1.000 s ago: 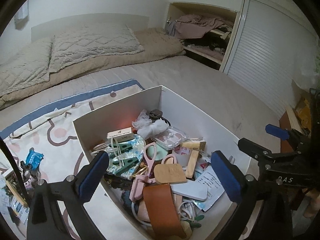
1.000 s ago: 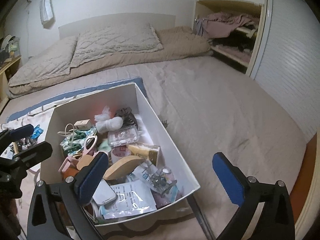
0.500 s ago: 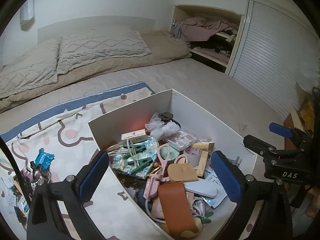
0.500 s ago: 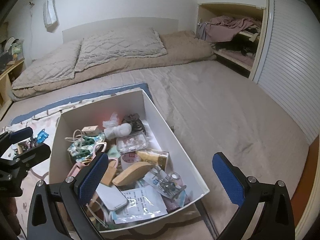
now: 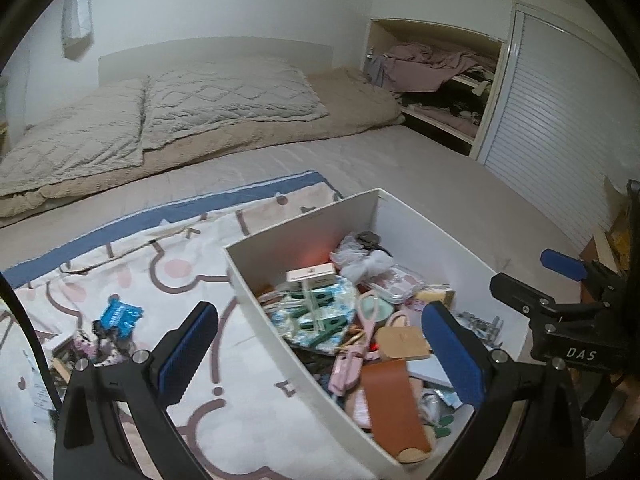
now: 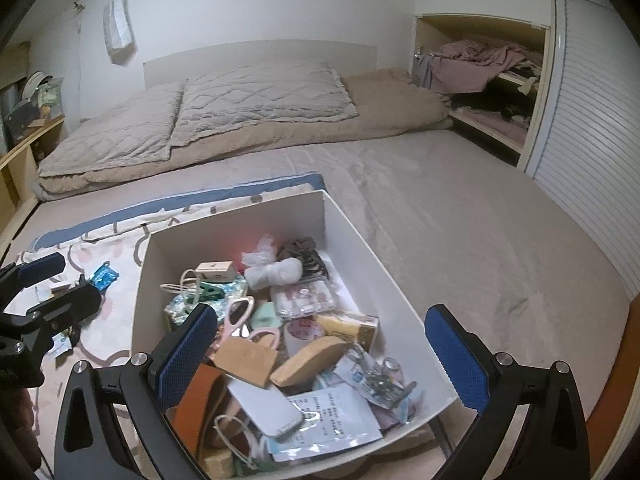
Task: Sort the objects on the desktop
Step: 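Move both open tools back from the box toward the pile on the blanket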
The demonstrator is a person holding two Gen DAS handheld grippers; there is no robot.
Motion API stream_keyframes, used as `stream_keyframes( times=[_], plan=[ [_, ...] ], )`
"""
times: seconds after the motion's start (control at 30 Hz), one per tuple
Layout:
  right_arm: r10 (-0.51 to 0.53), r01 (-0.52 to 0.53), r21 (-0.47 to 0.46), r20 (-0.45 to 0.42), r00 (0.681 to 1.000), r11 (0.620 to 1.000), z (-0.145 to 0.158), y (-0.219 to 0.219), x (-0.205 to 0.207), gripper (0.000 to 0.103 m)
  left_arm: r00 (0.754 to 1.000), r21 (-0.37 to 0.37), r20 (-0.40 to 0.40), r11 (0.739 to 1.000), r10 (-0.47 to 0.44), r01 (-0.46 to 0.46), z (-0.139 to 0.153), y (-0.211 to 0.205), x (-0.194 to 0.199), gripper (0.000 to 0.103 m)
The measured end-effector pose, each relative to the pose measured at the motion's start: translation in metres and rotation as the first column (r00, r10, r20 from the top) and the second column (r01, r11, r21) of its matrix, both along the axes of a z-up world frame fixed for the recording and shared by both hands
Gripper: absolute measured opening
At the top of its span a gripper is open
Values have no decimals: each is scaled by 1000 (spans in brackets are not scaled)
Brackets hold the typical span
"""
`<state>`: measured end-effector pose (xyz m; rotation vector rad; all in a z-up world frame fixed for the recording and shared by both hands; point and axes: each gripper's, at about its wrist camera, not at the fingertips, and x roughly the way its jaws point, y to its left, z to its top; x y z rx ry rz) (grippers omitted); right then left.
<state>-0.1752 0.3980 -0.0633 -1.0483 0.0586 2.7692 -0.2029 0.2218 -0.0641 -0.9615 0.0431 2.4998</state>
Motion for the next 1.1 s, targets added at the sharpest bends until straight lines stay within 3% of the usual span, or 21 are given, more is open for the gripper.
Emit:
stream_keyframes(
  times=[1.1],
  plan=[
    [161, -162, -14, -56, 985, 987, 8, -111, -22, 103, 967, -22, -116, 972, 229, -233, 27, -147, 15, 102]
  ],
)
